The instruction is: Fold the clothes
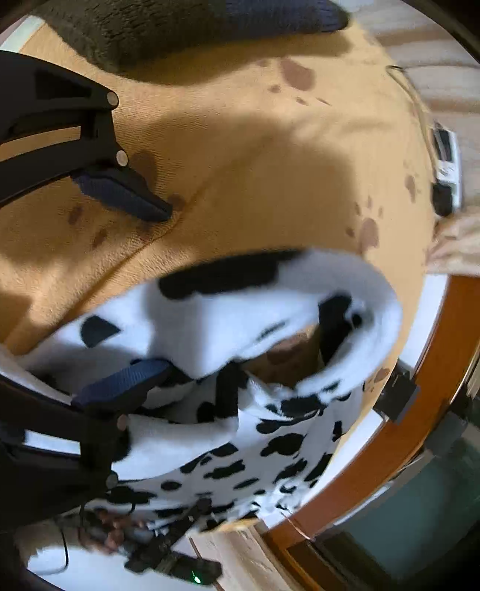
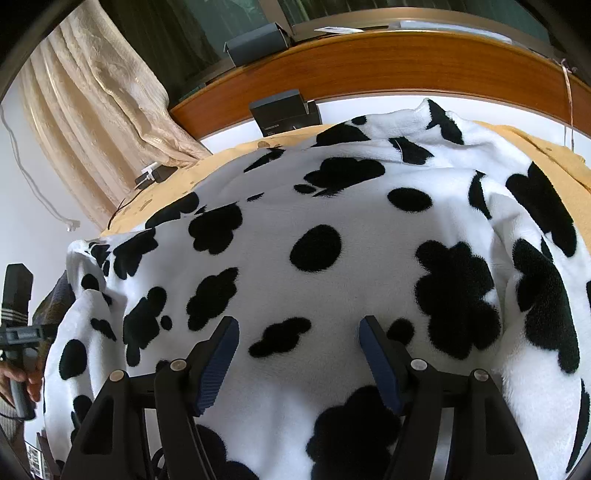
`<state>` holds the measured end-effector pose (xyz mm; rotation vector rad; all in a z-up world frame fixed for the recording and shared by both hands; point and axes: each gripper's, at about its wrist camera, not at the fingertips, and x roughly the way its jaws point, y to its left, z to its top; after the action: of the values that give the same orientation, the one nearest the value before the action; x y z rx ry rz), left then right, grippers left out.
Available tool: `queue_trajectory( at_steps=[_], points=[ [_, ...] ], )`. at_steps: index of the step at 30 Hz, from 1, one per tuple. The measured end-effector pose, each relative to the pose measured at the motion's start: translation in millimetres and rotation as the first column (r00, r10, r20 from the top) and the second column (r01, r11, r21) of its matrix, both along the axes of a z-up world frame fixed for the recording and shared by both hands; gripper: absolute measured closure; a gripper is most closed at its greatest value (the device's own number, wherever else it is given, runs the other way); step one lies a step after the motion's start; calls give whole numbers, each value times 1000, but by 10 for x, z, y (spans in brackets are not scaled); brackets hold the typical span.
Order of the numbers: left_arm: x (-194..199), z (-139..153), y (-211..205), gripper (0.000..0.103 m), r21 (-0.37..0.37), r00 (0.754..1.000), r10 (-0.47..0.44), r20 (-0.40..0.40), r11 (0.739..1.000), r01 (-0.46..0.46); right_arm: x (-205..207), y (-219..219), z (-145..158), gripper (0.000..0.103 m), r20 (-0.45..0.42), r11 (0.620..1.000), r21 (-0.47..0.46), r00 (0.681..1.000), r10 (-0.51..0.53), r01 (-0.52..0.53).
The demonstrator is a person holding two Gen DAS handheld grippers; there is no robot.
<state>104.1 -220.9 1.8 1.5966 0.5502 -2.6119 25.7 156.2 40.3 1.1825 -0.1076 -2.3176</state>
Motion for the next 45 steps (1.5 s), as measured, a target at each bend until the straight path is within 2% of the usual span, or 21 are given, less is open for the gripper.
queue_trajectory(
  at_steps=[2, 6, 8, 9, 10, 12, 15, 16, 18, 19, 20, 21, 22, 23, 26, 30, 33, 37, 39, 41, 45],
  points=[
    [-27, 40, 72, 95, -12, 1000, -18, -2, 1000, 18, 1, 0, 3, 33, 2, 1000, -4, 1000, 0, 0],
    [-33, 242, 131, 96, -144, 999, -46, -22, 989, 42, 7, 1, 5, 33, 3, 1000, -8, 1000, 4, -4],
    [-25, 451, 122, 95, -300, 997, -66, -39, 952, 51, 7, 11, 6, 33, 5, 1000, -13, 1000, 4, -4],
    [-24, 583, 115, 95, -421, 997, -63, -54, 906, 35, 6, 12, 6, 33, 6, 1000, -14, 1000, 5, -5],
    [-28, 720, 113, 96, -557, 996, -57, -73, 830, 6, 6, 14, 6, 33, 7, 1000, -16, 1000, 5, -5],
    [-38, 994, 108, 96, -783, 992, -52, -113, 619, -57, 8, 9, 9, 33, 7, 1000, -14, 1000, 6, -6],
    [-103, 1260, 105, 92, -939, 984, -82, -159, 319, -125, 10, 12, 10, 33, 7, 1000, -16, 1000, 9, -9],
    [-129, 1271, 131, 92, -966, 983, -100, -151, 224, -125, 11, 13, 10, 33, 8, 1000, -16, 1000, 10, -10],
    [-170, 1110, 253, 89, -995, 980, -176, -91, -25, -97, 14, 15, 11, 33, 9, 1000, -18, 1000, 13, -13],
    [-157, 906, 328, 83, -971, 971, -236, -27, -226, -81, 15, 16, 11, 33, 10, 1000, -19, 1000, 14, -14],
    [-140, 700, 363, 70, -919, 962, -270, 41, -388, -70, 16, 18, 11, 33, 10, 1000, -19, 1000, 14, -14],
    [-133, 513, 349, 61, -874, 959, -267, 96, -483, -47, 16, 20, 11, 33, 11, 1000, -19, 1000, 14, -14],
    [-120, 342, 321, 54, -864, 956, -254, 148, -504, 0, 17, 24, 12, 33, 11, 1000, -19, 1000, 14, -14],
    [-102, 242, 281, 53, -900, 952, -246, 185, -430, 64, 17, 25, 13, 33, 11, 1000, -18, 1000, 16, -16],
    [-47, 53, 124, 51, -965, 936, -233, 263, -84, 250, 18, 22, 17, 30, 11, 1000, -17, 1000, 23, -23],
    [66, 88, -245, 50, -878, 947, -194, 256, 363, 312, 11, 29, 16, 28, 14, 999, -22, 1000, 28, -28],
    [79, 360, -491, 50, -788, 982, -122, 141, 587, 186, 8, 9, 15, 26, 15, 999, -22, 999, 30, -30],
    [9, 833, -568, 35, -585, 993, -82, -82, 811, 19, 14, -10, 22, 25, 13, 999, -17, 999, 34, -34],
    [-190, 936, -408, 22, -478, 980, -127, -151, 877, 41, 11, 14, 32, 25, 20, 999, -32, 999, 33, -33],
    [-442, 969, -217, 20, -404, 964, -184, -191, 910, 94, -32, 93, 69, 25, 43, 997, -76, 999, 30, -26],
    [-1096, 726, 305, 20, -410, 936, -321, -145, 880, 239, -181, 383, 288, 25, 46, 992, -124, 999, -7, 12]
  ],
)
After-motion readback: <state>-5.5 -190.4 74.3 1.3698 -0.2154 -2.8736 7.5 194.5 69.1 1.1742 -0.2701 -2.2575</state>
